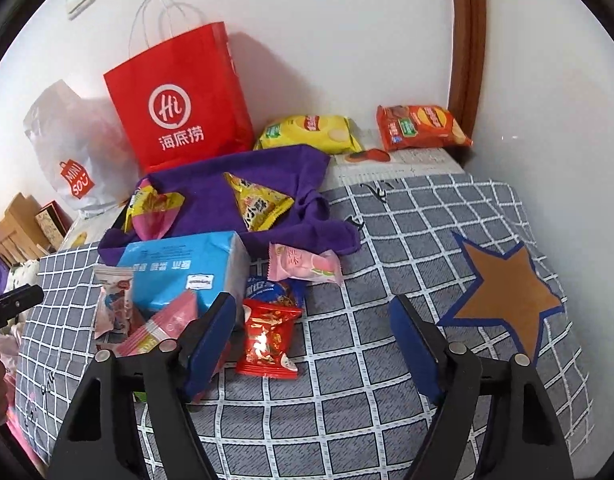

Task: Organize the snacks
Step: 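Pull both tools back and lower them toward the remaining snacks, then grasp the pink peach bun packet with the right tool while the left tool grasps a pale pink packet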

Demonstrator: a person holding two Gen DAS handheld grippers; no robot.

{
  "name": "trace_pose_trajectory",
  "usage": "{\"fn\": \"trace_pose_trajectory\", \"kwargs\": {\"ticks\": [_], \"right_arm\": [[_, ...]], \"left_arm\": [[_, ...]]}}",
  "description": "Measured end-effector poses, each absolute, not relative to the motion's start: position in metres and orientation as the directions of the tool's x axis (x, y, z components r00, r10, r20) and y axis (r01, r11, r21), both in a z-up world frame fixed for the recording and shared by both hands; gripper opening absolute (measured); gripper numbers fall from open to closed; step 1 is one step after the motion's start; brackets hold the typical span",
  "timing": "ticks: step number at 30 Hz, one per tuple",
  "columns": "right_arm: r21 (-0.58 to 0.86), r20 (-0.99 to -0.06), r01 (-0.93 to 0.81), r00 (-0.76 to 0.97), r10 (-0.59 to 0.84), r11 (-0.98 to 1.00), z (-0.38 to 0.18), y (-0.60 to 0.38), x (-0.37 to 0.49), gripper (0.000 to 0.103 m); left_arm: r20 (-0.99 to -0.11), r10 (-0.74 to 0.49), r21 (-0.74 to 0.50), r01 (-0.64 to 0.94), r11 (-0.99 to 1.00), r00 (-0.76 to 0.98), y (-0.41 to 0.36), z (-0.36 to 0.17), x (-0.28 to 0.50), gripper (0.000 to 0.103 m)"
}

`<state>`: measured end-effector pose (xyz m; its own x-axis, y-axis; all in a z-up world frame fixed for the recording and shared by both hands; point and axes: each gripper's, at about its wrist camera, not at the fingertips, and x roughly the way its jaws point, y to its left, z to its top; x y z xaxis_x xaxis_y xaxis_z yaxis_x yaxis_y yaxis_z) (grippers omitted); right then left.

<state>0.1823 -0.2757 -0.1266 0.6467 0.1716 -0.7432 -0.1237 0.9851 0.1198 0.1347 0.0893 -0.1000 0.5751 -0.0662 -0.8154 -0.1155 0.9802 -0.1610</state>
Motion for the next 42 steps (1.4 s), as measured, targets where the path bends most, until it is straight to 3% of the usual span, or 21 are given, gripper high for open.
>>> {"fn": "trace_pose_trajectory", "kwargs": {"ticks": [6, 38, 42], "right_arm": [[0.118, -0.763, -0.136, 0.621, 0.177, 0.984, -0.145, -0.272, 0.195, 0.068], [0.202, -0.844, -0.165, 0.471, 0.257, 0.965, -0.217, -0.256, 0.298, 0.069], [0.211, -0.836, -0.179, 0.478, 0.272, 0.961, -0.215, -0.258, 0.296, 0.062]], "left_arm": [[-0.829, -0.068, -0.165, -0.126, 0.978, 0.556, 0.095, -0.11, 0.141, 0.076], [-0.855, -0.066, -0.17, -0.157, 0.973, 0.514, 0.115, -0.139, 0.178, 0.076], [-0.856, -0.067, -0.171, -0.159, 0.972, 0.512, 0.116, -0.139, 0.177, 0.076]]}}
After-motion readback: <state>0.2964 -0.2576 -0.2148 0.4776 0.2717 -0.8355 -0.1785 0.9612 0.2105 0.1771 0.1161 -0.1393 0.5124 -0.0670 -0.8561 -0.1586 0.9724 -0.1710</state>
